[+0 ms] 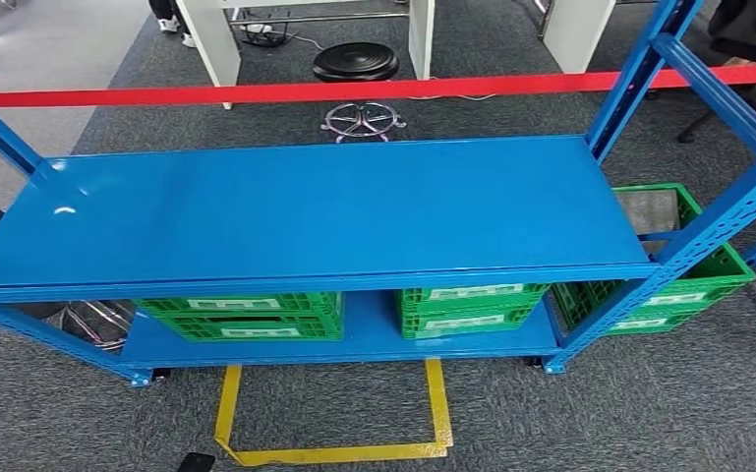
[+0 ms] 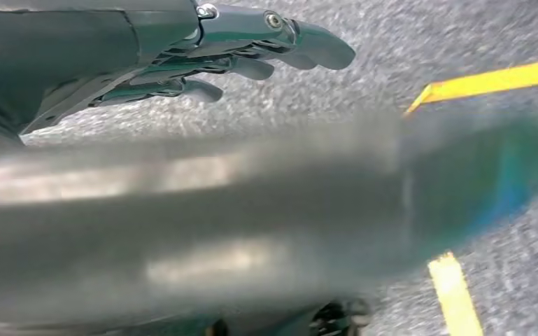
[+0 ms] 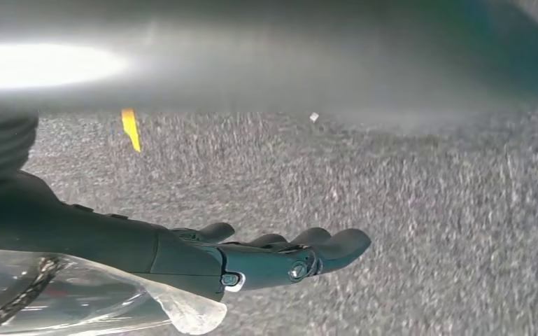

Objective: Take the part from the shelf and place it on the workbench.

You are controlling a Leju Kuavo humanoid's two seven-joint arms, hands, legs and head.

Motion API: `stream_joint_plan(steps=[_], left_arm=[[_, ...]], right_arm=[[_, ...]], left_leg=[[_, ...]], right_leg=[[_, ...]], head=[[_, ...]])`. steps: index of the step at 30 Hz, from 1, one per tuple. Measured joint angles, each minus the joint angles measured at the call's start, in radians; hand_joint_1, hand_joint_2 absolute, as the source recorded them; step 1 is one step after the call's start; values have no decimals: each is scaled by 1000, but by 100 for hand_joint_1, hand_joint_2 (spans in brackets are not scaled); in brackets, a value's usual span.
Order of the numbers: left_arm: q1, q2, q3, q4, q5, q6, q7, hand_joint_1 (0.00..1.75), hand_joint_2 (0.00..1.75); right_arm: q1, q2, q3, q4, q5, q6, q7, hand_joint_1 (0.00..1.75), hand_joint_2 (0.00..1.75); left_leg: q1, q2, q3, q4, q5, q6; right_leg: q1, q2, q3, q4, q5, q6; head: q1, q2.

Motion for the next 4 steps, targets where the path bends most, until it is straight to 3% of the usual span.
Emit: stream_joint_plan(steps=[2,4], left_arm=[[5,4,-12,0,6,-12,20,0,0],[10,8,-26,0,16,-22,32,0,0]], right_arm=[[5,-5,32,-4,-23,-3,10,0,0],[11,-9,68,-7,-52,0,18,0,0]], left_leg=[[0,0,3,-1,0,-2],[0,1,5,-1,0,-3]], right_leg=[[0,-1,4,0,-1,-1],[0,-1,5,0,-1,-2]], head=[[0,0],[0,0]])
